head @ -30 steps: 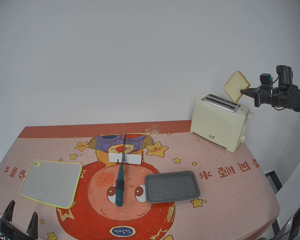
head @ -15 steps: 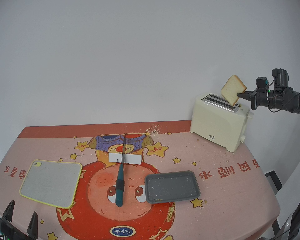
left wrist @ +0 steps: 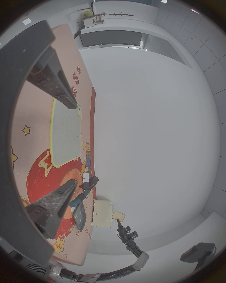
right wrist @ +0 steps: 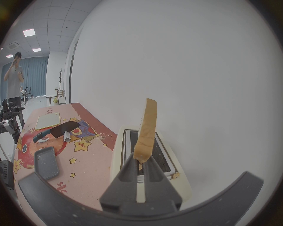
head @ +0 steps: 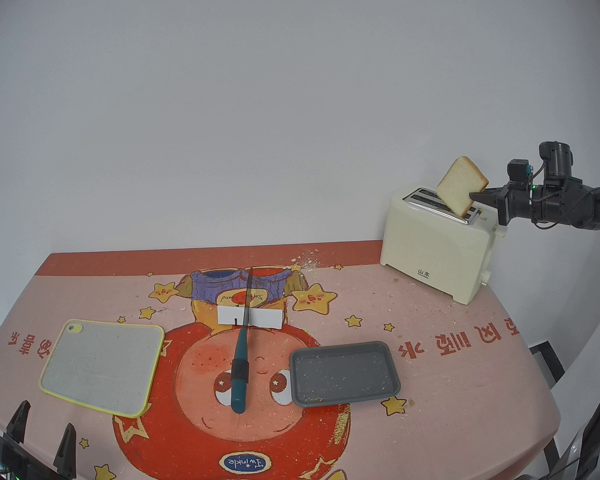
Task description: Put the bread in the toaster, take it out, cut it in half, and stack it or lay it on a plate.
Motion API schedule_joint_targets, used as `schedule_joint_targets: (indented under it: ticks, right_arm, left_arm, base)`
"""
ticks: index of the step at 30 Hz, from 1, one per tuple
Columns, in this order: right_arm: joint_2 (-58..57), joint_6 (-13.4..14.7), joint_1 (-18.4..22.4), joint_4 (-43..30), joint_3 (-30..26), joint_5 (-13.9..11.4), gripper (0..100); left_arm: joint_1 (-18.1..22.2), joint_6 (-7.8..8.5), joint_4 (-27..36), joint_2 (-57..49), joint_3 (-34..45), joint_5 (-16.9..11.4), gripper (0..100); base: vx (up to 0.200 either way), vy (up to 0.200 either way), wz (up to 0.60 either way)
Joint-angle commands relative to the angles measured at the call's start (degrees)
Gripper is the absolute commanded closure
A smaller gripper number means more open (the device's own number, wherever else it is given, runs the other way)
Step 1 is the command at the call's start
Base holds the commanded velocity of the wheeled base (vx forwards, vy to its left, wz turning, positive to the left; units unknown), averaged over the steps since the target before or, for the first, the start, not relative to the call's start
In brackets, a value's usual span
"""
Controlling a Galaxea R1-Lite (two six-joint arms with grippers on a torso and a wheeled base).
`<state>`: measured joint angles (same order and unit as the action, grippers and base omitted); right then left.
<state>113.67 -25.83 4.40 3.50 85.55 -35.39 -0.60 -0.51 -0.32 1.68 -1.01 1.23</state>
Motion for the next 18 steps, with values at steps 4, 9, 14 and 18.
schedule_joint_targets:
  ticks: [4, 9, 14, 18]
  right_arm:
    - [0.1, -1.2, -0.3, 0.1, -1.2, 0.0, 100]
    - [0.1, -1.4, -0.4, 0.1, -1.3, 0.1, 100]
    - [0.1, -1.6, -0.4, 0.1, -1.5, 0.1, 100]
    - [0.1, -1.6, -1.0, 0.2, -2.1, 0.1, 100]
  left_arm:
    - [0.0, -0.02, 0.0, 0.0, 1.0, 0.1, 0]
    - [0.0, -0.02, 0.0, 0.1, 1.0, 0.0, 0]
    - [0.0, -0.02, 0.0, 0.0, 1.0, 0.0, 0]
    - [0.0, -0.02, 0.0, 0.0, 1.0, 0.0, 0]
  base:
    - [0.0, 0.0, 0.0]
    - [0.0, 0.0, 0.0]
    - [0.0, 0.0, 0.0]
    - [0.0, 0.0, 0.0]
